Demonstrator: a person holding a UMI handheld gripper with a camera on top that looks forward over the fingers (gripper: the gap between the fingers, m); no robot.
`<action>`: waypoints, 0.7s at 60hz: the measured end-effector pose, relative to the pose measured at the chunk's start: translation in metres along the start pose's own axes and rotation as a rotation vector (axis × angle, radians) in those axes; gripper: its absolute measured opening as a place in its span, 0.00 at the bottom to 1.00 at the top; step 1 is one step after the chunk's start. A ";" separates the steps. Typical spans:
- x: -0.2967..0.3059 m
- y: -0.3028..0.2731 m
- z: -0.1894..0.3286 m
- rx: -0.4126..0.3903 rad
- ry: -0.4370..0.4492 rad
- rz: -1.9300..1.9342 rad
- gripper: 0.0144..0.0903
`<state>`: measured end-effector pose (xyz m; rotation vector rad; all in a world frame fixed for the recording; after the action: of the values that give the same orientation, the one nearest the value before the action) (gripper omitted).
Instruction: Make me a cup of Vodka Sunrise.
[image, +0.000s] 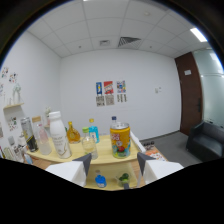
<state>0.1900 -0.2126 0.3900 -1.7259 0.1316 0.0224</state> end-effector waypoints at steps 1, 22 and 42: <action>0.002 -0.003 0.008 0.006 -0.001 0.002 0.94; 0.017 -0.019 0.099 -0.009 -0.016 -0.049 0.85; 0.015 -0.021 0.110 -0.014 -0.034 -0.068 0.50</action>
<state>0.2136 -0.1019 0.3921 -1.7417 0.0480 0.0027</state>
